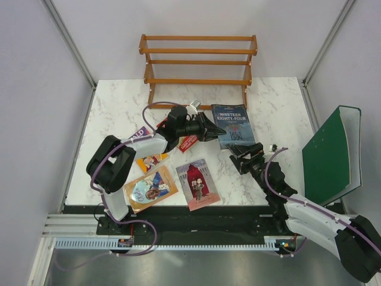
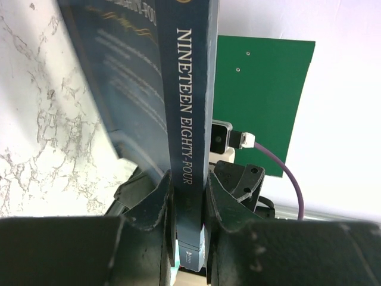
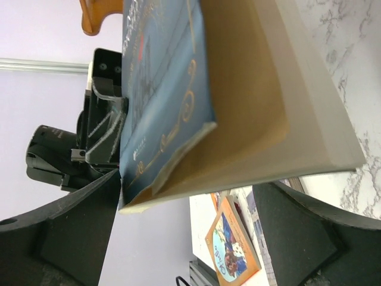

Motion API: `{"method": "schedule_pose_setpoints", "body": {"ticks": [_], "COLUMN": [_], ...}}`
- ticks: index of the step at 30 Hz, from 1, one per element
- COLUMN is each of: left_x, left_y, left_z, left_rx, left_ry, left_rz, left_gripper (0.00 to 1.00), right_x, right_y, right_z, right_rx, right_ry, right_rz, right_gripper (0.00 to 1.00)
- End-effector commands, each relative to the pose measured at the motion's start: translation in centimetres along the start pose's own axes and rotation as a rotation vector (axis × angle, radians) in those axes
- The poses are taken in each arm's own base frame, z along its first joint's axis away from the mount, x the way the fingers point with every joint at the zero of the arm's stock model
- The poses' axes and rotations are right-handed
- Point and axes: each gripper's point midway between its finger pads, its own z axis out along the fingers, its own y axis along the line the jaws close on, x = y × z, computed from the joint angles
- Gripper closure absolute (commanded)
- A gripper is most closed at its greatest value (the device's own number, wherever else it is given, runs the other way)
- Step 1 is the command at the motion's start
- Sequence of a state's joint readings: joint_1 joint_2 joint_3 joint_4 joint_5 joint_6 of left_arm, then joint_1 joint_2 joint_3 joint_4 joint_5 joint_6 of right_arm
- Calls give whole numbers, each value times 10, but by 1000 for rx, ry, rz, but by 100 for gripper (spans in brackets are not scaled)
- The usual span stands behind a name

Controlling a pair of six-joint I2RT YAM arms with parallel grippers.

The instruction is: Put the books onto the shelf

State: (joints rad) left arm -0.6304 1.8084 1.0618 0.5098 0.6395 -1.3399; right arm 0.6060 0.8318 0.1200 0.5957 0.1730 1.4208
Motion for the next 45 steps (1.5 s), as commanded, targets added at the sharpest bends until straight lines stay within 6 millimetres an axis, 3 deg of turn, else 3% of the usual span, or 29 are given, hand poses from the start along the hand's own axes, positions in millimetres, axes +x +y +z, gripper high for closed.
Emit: {"method": "schedule_pose_setpoints", "body": {"ticks": [1,8,15,16,18,19,21,23,24,31,32,33,34,38,39,41,42,43,44,45], "left_x": [10,28,53,56,57,59,59,60,60,69,70,71,72,75,77,78,79,79,78,77], "left_y": [-59,-43,-26,-22,-18,-17,-14,-11,-11,10,12,14,16,8,5,-1,-2,-4,-4,-4], "left_z": [-6,-22,-34,-35,-35,-36,-36,-36,-36,-39,-40,-40,-40,-37,-36,-35,-34,-35,-34,-35], "left_rx": [150,117,70,52,37,29,15,-16,-20,-78,-78,-80,-82,-58,-50,-39,-37,-34,-34,-39], "left_ry": [51,62,108,117,121,129,137,149,153,205,205,207,209,226,235,238,241,238,236,230], "left_rz": [90,76,79,77,93,94,118,124,155,165,165,162,158,174,180,192,194,197,204,211], "left_gripper": [98,98,98,98,98,98,98,98,98,98,98,98,98,98,98,98,98,98,98,98], "right_x": [-14,-32,-49,-49,-41,-39,-29,-22,-20,-22,-23,-23,-23,-19,-17,-15,-13,-12,-11,-11], "right_y": [18,28,38,49,51,60,60,67,68,88,90,95,94,95,91,94,90,93,93,93], "right_z": [2,3,2,3,8,11,17,23,24,22,22,21,21,24,26,27,28,28,28,28], "right_rx": [-72,-81,-58,-71,-66,-84,-79,-84,-83,-110,-111,-119,-109,-109,-100,-119,-115,-130,-131,-131], "right_ry": [-74,-166,-248,-244,-201,-185,-134,-95,-87,-85,-87,-86,-80,-63,-55,-44,-38,-35,-31,-30], "right_rz": [32,20,-37,-45,-88,-97,-137,-174,-184,-236,-243,-258,-265,-270,-269,-263,-263,-258,-256,-258], "right_gripper": [2,2,9,16,30,47,65,95,100,100,93,69,59,38,38,49,66,76,95,100]}}
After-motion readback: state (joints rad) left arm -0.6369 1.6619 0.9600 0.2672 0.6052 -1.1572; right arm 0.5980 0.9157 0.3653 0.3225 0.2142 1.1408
